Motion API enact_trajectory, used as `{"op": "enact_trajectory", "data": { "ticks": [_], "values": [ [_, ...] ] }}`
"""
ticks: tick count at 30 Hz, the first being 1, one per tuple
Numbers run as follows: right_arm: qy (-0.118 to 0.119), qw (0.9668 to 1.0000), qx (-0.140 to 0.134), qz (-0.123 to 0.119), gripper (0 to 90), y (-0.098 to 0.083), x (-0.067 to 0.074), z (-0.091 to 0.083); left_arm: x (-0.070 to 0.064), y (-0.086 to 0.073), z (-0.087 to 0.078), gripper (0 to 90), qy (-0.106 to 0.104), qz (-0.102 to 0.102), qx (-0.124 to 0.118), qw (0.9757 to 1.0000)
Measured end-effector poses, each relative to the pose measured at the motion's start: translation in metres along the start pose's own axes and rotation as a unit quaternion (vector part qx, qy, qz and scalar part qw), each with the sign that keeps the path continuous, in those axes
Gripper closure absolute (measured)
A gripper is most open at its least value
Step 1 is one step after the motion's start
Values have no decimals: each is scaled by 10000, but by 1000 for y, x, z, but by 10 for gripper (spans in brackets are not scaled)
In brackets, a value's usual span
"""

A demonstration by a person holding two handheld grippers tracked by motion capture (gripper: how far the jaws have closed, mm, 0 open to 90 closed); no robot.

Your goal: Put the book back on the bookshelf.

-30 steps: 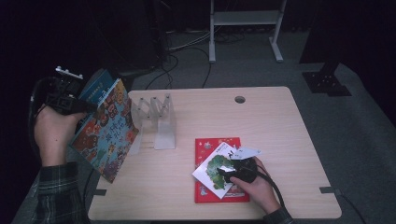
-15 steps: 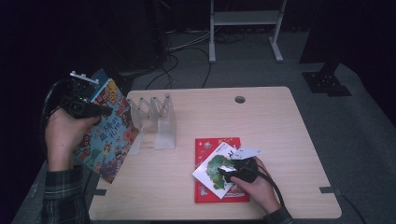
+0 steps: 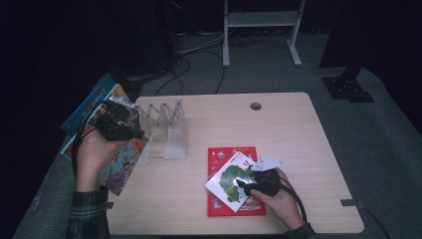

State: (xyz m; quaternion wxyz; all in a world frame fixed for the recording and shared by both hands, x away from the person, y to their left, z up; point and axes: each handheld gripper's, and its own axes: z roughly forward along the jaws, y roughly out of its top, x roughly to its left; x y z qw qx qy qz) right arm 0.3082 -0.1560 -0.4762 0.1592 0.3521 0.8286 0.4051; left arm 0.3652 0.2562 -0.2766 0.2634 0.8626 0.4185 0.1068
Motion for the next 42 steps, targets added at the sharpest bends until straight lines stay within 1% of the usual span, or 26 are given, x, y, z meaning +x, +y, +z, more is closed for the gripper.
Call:
{"op": "enact_trajectory", "data": {
  "ticks": [2,4,7,10,13,15,17,19,20,22,25,26,27,28,30,33,34,36,38,39,40,42],
  "values": [
    [-19,10000,0,-4,262,-2,-1,-3,-4,-3,10,869,-68,113,53,9999],
    [-44,10000,31,-3,262,-4,-3,-6,-7,-6,21,868,-88,125,141,9998],
    [-69,10000,23,8,262,-7,-5,-10,-12,-11,37,867,-252,191,201,9993],
    [-67,10000,24,0,262,-10,-7,-13,-20,-16,52,862,-402,273,194,9986],
    [-66,10000,-13,9,262,-13,-8,-16,-28,-22,70,830,-516,353,234,9978],
    [-108,9999,-8,6,262,-15,-10,-19,-33,-26,80,806,-579,378,269,9972],
    [-106,9999,-22,13,262,-17,-12,-22,-37,-29,90,770,-594,427,292,9969],
    [-124,9999,-37,5,262,-20,-13,-25,-41,-32,100,724,-613,467,307,9966],
    [-126,9999,-34,-5,262,-22,-14,-27,-43,-34,105,698,-597,498,275,9966],
    [-148,9999,-6,-4,262,-25,-15,-29,-47,-37,114,665,-640,540,292,9961],
    [-160,9999,15,-1,262,-30,-15,-31,-52,-43,126,563,-640,611,255,9958],
    [-163,9999,14,-13,261,-31,-15,-31,-53,-45,129,512,-640,626,208,9958],
    [-173,9998,24,-23,259,-33,-14,-32,-54,-46,132,460,-679,599,156,9958],
    [-173,9998,23,-11,258,-34,-14,-32,-55,-48,135,432,-710,582,141,9957],
    [-181,9998,39,-45,251,-35,-12,-33,-59,-48,139,330,-683,598,129,9958],
    [-204,9997,45,-91,248,-36,-9,-34,-65,-50,143,227,-642,655,47,9958],
    [-196,9997,34,-115,246,-37,-8,-35,-67,-51,146,206,-655,682,27,9955],
    [-194,9997,16,-132,241,-37,-4,-36,-72,-52,149,161,-613,753,43,9953],
    [-180,9997,-2,-187,235,-38,1,-37,-77,-54,151,108,-601,854,37,9945],
    [-186,9997,-12,-184,234,-38,4,-37,-79,-54,151,101,-606,898,0,9941],
    [-177,9996,-10,-223,234,-38,7,-36,-81,-55,152,80,-645,887,-39,9940],
    [-205,9994,-7,-281,232,-39,12,-33,-84,-55,154,71,-669,940,-52,9933]
  ]
}}
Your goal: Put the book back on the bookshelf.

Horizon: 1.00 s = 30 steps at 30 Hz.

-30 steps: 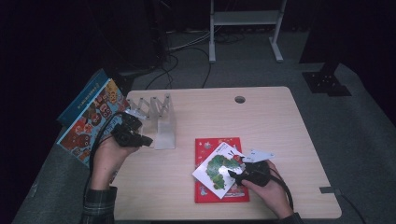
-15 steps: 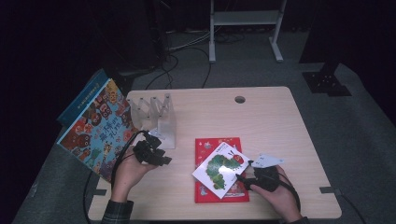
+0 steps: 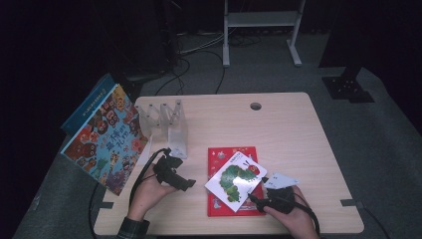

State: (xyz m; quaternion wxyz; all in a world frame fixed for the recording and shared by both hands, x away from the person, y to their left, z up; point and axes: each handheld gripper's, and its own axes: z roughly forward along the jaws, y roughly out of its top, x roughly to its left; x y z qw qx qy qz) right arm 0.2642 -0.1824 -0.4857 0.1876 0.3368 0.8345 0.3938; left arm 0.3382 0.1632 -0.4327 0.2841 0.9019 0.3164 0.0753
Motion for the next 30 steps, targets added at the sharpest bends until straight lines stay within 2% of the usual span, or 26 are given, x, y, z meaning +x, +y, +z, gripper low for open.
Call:
{"op": "enact_trajectory", "data": {
  "ticks": [9,17,23,27,30],
  "values": [
    [-103,9999,-43,-54,209,7,12,11,-10,3,7,71,-73,133,-24,9999],
    [-277,9996,-76,-21,206,22,27,29,-7,2,3,71,-53,101,-106,9999],
    [-325,9994,-72,0,210,34,34,43,-5,1,2,71,-74,99,-119,9999],
    [-335,9994,-99,34,224,36,28,38,-6,1,2,71,-106,99,-158,9998],
    [-423,9988,-184,144,228,40,13,30,-5,2,4,71,-112,154,-121,9997]
  ]
}}
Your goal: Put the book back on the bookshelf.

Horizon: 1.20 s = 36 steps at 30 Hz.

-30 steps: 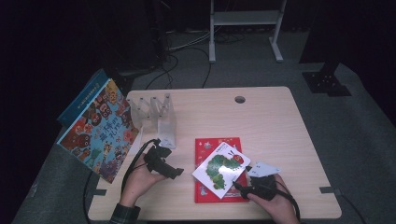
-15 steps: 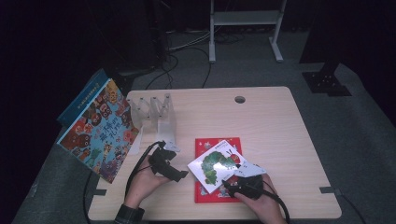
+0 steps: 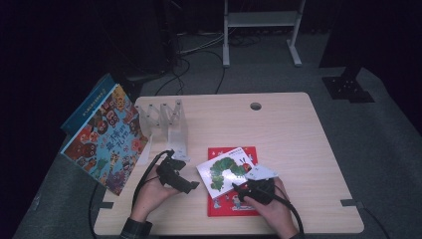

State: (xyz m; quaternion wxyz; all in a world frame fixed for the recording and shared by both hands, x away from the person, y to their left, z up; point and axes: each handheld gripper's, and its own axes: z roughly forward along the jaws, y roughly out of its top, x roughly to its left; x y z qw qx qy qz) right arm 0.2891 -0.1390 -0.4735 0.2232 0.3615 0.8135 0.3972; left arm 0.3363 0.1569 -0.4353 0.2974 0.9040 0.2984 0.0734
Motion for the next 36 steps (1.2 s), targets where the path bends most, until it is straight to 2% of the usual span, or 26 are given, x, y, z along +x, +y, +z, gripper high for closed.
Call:
{"op": "enact_trajectory", "data": {
  "ticks": [3,6,9,12,21,28,36],
  "values": [
    [-139,9998,-10,130,231,5,-20,1,0,1,3,71,-5,42,22,10000],
    [-73,9994,27,346,232,8,-37,8,-1,1,4,71,-32,46,6,10000],
    [-38,9990,1,441,258,9,-48,18,-1,0,5,71,-38,62,7,10000],
    [52,9984,161,538,256,9,-53,30,0,-1,5,71,-49,32,11,10000],
    [455,9957,201,775,217,10,-50,46,2,-2,3,71,-48,-2,-11,10000],
    [709,9951,159,665,216,13,-38,50,5,-3,4,71,-60,-46,-18,10000],
    [880,9947,148,507,217,16,-26,54,7,-2,10,71,-159,-59,7,9999]
  ]
}}
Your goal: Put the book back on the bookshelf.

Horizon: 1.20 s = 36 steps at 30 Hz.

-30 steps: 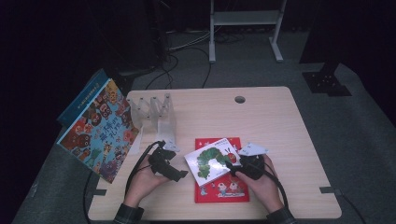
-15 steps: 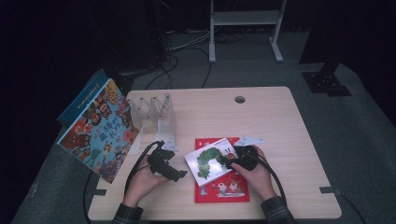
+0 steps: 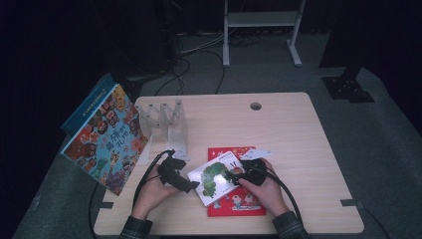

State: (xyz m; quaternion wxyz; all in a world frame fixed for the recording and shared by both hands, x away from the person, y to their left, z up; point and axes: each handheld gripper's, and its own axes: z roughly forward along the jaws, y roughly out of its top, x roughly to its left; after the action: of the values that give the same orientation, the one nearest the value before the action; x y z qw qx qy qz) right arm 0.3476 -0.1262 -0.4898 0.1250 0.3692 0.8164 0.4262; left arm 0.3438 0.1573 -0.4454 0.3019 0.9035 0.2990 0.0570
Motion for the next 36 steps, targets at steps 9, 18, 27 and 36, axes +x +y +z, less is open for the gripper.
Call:
{"op": "enact_trajectory", "data": {
  "ticks": [9,18,27,36],
  "values": [
    [-257,9988,276,-305,247,1,5,-19,3,3,7,71,-91,-46,44,9999],
    [-202,9990,185,-345,271,-32,23,-50,3,7,15,71,-197,-91,39,9998],
    [-286,9970,274,-658,292,-41,41,-45,5,9,26,71,-268,-53,159,9995],
    [-348,9974,190,-601,282,-40,41,-41,9,10,35,27,-462,-100,158,9988]
  ]
}}
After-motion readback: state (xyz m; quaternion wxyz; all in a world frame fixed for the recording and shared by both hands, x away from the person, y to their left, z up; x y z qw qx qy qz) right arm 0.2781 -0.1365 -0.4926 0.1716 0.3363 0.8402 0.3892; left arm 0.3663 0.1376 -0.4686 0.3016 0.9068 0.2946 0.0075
